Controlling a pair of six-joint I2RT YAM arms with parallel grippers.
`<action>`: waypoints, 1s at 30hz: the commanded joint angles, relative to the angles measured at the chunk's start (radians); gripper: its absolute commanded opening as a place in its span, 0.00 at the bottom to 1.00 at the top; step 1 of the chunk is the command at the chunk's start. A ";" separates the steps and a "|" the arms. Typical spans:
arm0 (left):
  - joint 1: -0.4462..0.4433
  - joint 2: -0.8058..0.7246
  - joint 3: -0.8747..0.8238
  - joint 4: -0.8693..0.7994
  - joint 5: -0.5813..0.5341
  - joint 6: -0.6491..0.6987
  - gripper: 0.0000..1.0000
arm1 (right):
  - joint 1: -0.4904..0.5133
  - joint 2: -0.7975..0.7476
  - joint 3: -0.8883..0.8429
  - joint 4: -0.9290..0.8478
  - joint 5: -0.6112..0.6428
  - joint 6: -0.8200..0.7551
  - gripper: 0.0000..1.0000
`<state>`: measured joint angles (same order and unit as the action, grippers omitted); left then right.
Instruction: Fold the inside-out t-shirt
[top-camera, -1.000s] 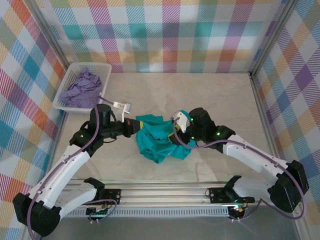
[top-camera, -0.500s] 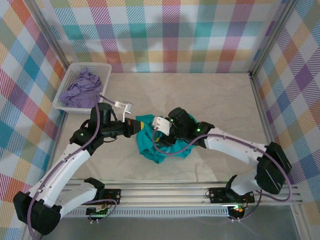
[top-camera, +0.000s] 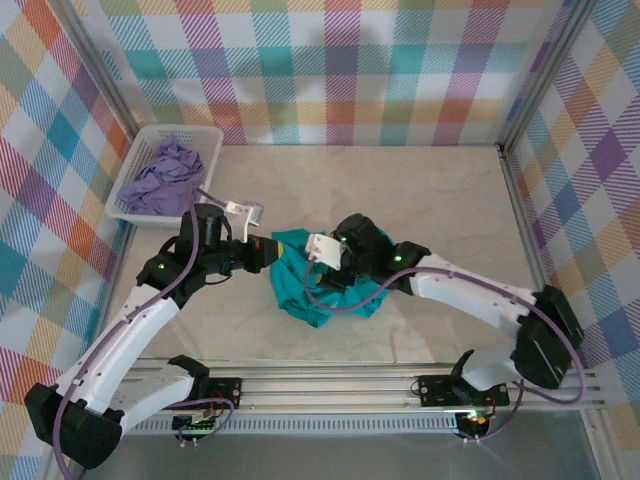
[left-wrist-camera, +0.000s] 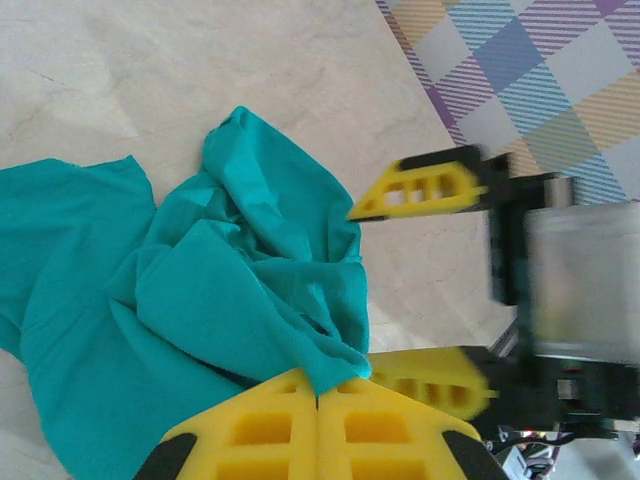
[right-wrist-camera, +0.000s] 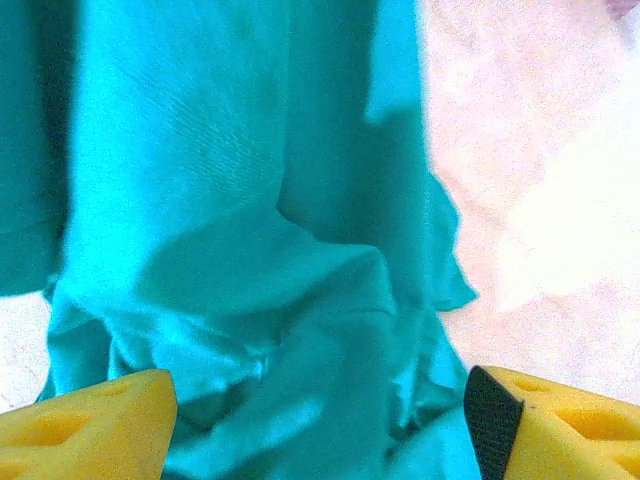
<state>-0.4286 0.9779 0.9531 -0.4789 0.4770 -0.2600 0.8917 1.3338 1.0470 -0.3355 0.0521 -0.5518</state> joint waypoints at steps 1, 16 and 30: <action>0.007 -0.005 0.036 -0.020 -0.005 0.026 0.00 | 0.007 -0.021 -0.002 -0.034 -0.049 -0.058 0.77; 0.007 -0.021 0.032 -0.098 -0.206 0.024 0.00 | -0.060 0.183 0.140 -0.041 -0.368 0.096 0.06; -0.106 -0.176 -0.096 0.039 -0.452 0.040 0.46 | -0.261 0.094 0.014 0.296 -0.942 0.834 0.00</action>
<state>-0.4980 0.9340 0.9108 -0.5156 -0.0410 -0.2375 0.6445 1.4212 1.0500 -0.1169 -0.7925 0.1257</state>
